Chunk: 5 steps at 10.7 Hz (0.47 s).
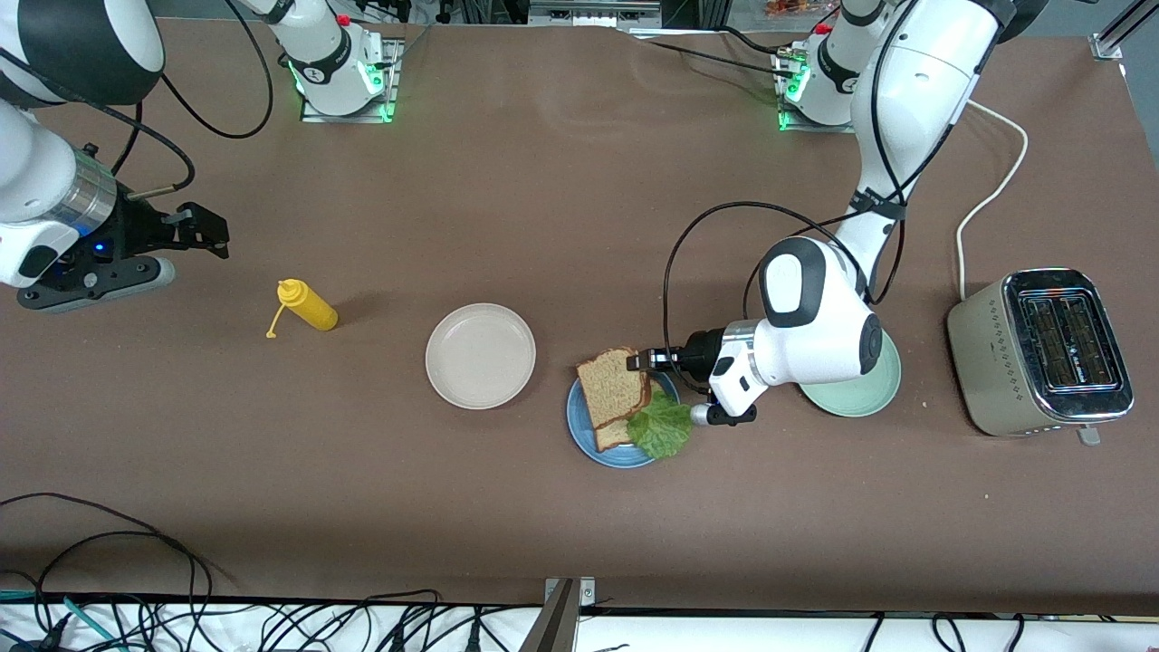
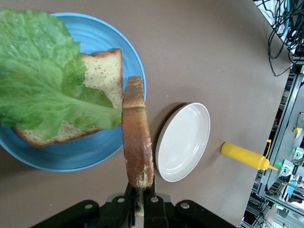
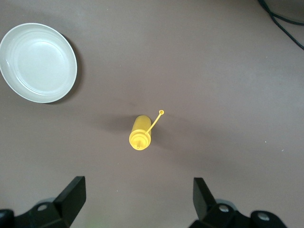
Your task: Make sandwich in blue plate with both arms
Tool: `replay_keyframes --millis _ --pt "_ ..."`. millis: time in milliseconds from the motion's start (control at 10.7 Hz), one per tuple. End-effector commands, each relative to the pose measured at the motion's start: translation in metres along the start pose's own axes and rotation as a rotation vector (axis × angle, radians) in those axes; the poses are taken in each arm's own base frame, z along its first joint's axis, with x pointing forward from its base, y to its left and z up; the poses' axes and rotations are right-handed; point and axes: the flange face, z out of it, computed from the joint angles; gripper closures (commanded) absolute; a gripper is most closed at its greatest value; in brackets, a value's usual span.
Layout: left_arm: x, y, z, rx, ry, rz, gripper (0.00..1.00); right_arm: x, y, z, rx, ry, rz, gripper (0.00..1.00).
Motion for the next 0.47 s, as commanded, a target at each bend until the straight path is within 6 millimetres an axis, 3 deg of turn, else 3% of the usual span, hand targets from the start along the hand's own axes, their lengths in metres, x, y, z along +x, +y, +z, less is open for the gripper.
replay_keyframes --millis 0,186,373 --pt "0.013 -0.014 0.002 -0.01 0.013 -0.016 0.85 -0.008 -0.001 -0.001 -0.016 0.003 0.059 0.0" --pt "0.018 -0.03 0.005 0.002 0.013 -0.036 0.61 -0.007 -0.002 -0.002 -0.017 0.007 0.122 0.0" --pt "0.018 -0.037 0.009 0.008 0.008 -0.046 0.45 -0.006 -0.001 -0.016 -0.007 0.032 0.135 0.0"
